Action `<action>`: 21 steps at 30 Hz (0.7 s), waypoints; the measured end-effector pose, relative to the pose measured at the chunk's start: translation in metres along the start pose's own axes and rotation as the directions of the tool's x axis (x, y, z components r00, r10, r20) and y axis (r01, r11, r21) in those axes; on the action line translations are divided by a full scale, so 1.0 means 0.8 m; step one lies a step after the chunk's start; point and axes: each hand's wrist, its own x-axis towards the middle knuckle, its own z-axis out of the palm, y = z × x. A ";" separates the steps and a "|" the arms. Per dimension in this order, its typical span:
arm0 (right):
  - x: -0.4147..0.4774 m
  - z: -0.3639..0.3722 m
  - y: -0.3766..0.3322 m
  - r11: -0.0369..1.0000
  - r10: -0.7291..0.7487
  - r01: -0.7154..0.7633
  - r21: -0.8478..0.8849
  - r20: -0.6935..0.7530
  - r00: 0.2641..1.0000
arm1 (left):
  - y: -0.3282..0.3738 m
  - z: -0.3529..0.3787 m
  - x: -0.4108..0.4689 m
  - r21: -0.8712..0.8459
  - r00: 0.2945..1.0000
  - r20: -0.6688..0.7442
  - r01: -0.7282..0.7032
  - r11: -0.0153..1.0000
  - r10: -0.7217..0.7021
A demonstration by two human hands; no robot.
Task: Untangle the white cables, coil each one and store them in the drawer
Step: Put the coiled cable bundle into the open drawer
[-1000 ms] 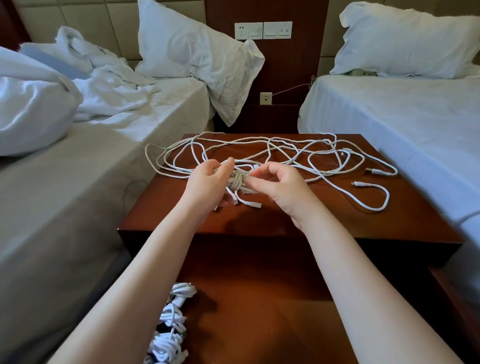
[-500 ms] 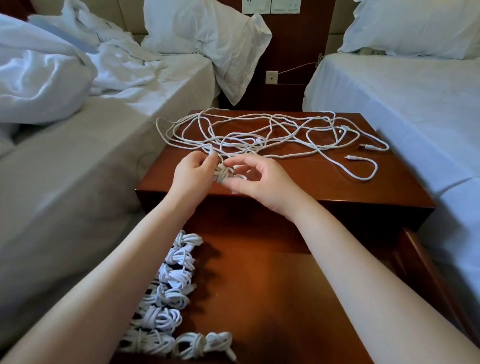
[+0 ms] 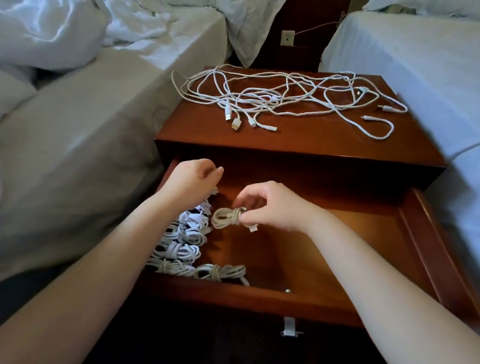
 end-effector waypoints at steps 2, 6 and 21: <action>-0.005 0.008 0.000 0.999 0.013 -0.009 -0.042 0.104 0.994 | -0.004 0.000 -0.005 0.082 0.995 0.060 -0.079 0.993 0.075; -0.008 0.023 -0.006 0.996 0.020 -0.004 -0.095 0.170 0.985 | -0.009 0.009 -0.005 0.169 0.981 0.141 -0.159 0.973 0.135; -0.005 0.047 -0.009 0.976 0.109 -0.046 -0.214 0.291 0.950 | -0.004 0.017 -0.005 0.263 0.966 0.203 -0.211 0.941 0.160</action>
